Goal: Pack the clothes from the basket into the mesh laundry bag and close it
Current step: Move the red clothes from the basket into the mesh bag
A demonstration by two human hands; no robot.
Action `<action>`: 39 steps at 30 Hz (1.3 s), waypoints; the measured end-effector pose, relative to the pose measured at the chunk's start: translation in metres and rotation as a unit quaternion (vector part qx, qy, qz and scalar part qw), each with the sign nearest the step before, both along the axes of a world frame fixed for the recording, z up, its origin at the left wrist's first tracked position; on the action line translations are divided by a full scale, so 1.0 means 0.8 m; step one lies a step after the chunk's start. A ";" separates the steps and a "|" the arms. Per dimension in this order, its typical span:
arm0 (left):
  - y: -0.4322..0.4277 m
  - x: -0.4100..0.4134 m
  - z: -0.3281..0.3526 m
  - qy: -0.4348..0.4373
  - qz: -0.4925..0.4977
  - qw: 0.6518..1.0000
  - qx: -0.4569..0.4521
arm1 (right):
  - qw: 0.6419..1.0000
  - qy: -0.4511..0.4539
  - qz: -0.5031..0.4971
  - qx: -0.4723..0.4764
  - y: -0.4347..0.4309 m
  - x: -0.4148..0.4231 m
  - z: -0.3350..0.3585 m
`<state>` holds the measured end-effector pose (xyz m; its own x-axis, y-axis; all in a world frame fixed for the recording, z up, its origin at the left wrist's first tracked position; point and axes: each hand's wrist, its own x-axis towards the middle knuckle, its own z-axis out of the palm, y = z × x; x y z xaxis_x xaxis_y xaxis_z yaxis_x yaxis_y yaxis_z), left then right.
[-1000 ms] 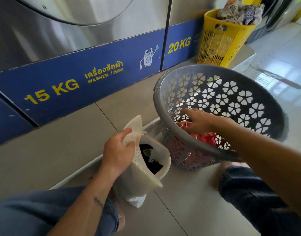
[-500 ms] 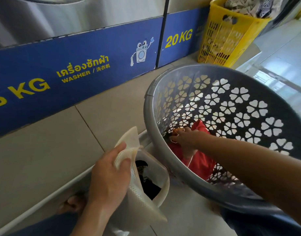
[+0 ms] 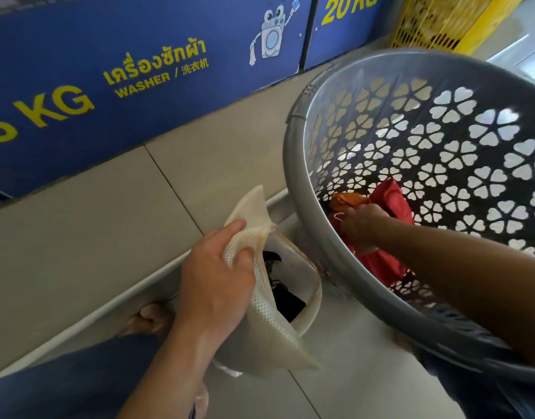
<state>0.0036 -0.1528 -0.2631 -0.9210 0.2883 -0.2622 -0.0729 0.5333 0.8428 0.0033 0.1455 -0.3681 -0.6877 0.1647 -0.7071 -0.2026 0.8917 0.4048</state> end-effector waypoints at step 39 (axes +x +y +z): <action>-0.077 0.059 0.172 -0.049 -0.001 0.970 0.238 | 0.801 0.329 -0.122 -0.484 -0.213 0.192 0.278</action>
